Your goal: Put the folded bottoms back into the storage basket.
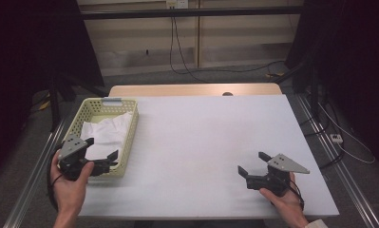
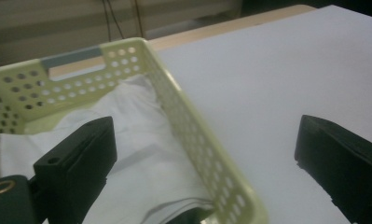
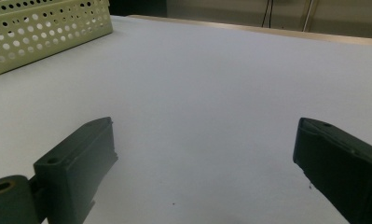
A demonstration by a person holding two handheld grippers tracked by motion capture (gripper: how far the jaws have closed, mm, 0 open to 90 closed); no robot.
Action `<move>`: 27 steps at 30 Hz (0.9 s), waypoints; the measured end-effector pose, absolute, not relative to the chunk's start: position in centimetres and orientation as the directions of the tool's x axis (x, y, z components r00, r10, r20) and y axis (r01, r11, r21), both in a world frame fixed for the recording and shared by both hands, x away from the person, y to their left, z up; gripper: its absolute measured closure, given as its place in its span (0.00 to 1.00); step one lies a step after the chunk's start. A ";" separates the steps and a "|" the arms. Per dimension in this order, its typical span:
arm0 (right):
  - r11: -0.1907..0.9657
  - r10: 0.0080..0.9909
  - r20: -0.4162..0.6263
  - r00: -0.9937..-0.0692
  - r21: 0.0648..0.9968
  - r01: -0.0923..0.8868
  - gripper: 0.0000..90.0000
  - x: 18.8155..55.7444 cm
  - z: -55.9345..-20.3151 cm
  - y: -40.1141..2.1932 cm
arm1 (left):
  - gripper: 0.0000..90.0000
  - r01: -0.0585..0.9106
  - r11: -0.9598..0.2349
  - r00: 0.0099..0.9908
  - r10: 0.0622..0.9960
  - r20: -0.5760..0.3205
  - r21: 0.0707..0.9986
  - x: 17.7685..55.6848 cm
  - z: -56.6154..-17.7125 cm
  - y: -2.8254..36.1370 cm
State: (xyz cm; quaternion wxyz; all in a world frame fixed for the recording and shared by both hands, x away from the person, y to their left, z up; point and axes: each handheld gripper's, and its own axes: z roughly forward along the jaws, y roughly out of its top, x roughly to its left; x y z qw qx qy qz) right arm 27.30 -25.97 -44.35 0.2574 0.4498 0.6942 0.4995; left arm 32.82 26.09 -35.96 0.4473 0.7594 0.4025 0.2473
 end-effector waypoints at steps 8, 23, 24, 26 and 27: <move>0.099 0.880 0.090 -0.466 0.926 0.366 0.06 27.2 -44.3 -26.0 | 0.06 0.379 -0.340 0.640 0.768 0.021 0.861 32.4 -37.2 22.0; 0.103 0.876 0.085 -0.476 0.929 0.356 0.06 27.2 -44.3 -25.9 | 0.07 0.346 -0.315 0.689 0.725 -0.011 0.884 30.8 -40.9 18.5; 0.103 0.876 0.085 -0.475 0.929 0.356 0.06 27.1 -44.2 -25.9 | 0.07 0.345 -0.319 0.686 0.728 -0.005 0.883 30.8 -41.1 18.4; 0.104 0.875 0.084 -0.476 0.929 0.356 0.06 27.1 -44.3 -26.0 | 0.07 0.354 -0.326 0.678 0.735 0.000 0.877 30.8 -41.6 18.2; 0.103 0.876 0.085 -0.475 0.928 0.357 0.06 27.1 -44.2 -26.0 | 0.07 0.368 -0.316 0.678 0.735 -0.020 0.874 30.9 -41.8 18.2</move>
